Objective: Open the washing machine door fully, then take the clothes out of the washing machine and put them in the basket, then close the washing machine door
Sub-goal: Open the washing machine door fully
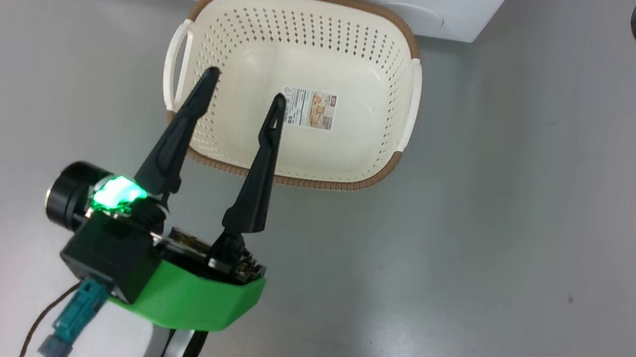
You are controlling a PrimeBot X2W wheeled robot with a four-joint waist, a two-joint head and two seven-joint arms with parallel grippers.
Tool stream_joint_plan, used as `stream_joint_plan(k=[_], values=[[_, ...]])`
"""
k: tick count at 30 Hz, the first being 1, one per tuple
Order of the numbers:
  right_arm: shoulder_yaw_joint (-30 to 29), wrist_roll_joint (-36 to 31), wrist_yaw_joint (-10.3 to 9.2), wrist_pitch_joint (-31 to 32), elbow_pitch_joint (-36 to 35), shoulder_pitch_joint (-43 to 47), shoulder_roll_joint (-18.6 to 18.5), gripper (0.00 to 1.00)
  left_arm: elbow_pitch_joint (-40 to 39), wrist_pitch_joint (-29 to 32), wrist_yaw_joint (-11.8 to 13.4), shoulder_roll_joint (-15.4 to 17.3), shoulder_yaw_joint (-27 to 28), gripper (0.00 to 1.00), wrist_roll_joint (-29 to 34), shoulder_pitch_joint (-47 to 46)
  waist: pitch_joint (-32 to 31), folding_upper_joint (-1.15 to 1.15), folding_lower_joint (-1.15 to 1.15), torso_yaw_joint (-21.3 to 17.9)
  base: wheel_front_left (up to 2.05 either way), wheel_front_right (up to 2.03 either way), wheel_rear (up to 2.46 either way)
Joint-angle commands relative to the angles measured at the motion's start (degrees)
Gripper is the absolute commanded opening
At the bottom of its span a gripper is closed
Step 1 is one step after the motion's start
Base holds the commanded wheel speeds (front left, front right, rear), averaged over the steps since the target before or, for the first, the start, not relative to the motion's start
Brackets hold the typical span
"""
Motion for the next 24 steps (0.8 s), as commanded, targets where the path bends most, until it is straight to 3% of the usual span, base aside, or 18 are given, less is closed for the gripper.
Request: stream_joint_plan(k=[1, 24], values=[[0.54, 0.50, 0.03, 0.83, -0.89, -1.48, -0.05, 0.00, -1.14, -0.27, 0.42, 0.77, 1.15, 1.00, 0.38, -0.71, 1.38, 0.00, 0.00, 0.70, 0.00, 0.00, 0.00], [3.37, 0.77, 0.03, 5.38, 1.78, -10.27, -0.94, 0.00, 0.00, -0.27, 1.14, 0.77, -1.75, 1.00, -0.92, -3.14, 5.30, 0.00, 0.00, 4.49, 0.00, 0.00, 0.00]])
